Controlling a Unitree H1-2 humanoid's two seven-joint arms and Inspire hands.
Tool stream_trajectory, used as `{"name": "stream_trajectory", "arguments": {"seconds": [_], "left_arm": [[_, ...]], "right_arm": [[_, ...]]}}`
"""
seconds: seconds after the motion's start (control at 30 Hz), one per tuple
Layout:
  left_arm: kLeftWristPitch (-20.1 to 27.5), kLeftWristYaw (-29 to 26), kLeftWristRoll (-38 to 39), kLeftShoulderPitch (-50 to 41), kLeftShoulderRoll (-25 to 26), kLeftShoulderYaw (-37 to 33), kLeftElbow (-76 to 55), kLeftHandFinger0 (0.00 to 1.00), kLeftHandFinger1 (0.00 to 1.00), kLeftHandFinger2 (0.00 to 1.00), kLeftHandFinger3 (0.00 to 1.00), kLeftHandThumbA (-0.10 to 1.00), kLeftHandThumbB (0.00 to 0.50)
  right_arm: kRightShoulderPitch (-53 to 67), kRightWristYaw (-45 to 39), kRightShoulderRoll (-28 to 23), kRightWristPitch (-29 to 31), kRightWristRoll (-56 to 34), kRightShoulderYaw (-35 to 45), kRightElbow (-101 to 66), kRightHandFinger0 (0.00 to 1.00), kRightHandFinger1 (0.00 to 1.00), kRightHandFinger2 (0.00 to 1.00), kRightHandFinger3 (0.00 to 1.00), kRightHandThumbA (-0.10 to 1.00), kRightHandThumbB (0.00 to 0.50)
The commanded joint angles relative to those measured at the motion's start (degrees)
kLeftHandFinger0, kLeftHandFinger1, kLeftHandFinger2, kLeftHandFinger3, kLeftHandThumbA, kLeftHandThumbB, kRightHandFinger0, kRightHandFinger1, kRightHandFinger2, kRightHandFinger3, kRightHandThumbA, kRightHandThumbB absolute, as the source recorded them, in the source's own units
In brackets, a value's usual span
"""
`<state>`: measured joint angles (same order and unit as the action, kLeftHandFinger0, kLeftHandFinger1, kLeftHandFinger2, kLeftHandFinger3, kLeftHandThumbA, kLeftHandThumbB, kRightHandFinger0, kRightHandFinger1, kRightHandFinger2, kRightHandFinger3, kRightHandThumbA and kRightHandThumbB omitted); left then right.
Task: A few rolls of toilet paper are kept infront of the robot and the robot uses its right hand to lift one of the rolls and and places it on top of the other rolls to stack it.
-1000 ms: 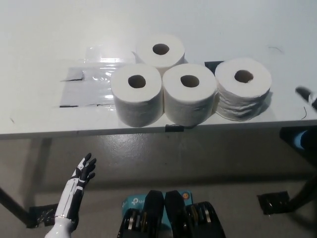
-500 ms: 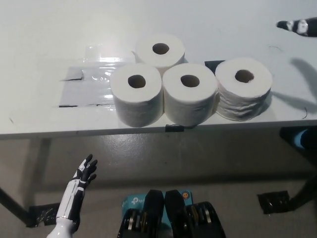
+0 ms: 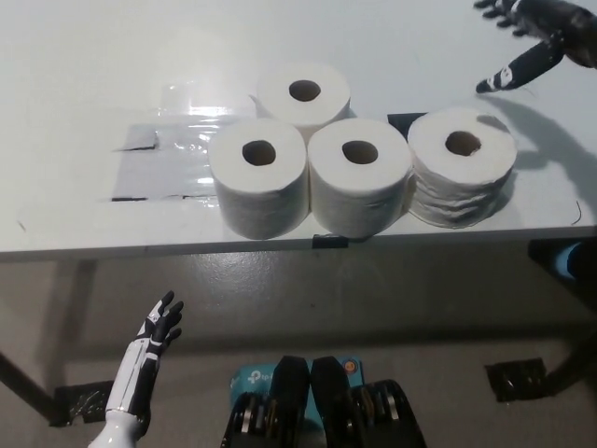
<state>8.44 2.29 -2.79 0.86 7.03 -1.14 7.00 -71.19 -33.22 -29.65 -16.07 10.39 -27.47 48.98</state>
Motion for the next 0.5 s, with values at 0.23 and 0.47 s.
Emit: {"name": "stream_trajectory", "arguments": {"seconds": [0.23, 0.47], "left_arm": [[2.5, 0.6, 0.4, 0.2, 0.7, 0.2, -2.3, 1.0, 1.0, 1.0, 1.0, 1.0, 0.132], [2.4, 0.6, 0.0, 0.2, 0.7, 0.1, -2.3, 1.0, 1.0, 1.0, 1.0, 1.0, 0.131]], "right_arm": [[-9.5, -11.6, 0.5, -0.6, 4.5, -4.4, 6.4, 1.0, 1.0, 1.0, 1.0, 0.79, 0.348], [-8.9, -11.5, 1.5, -1.1, 5.4, -3.6, 7.2, 1.0, 1.0, 1.0, 1.0, 0.81, 0.393]]}}
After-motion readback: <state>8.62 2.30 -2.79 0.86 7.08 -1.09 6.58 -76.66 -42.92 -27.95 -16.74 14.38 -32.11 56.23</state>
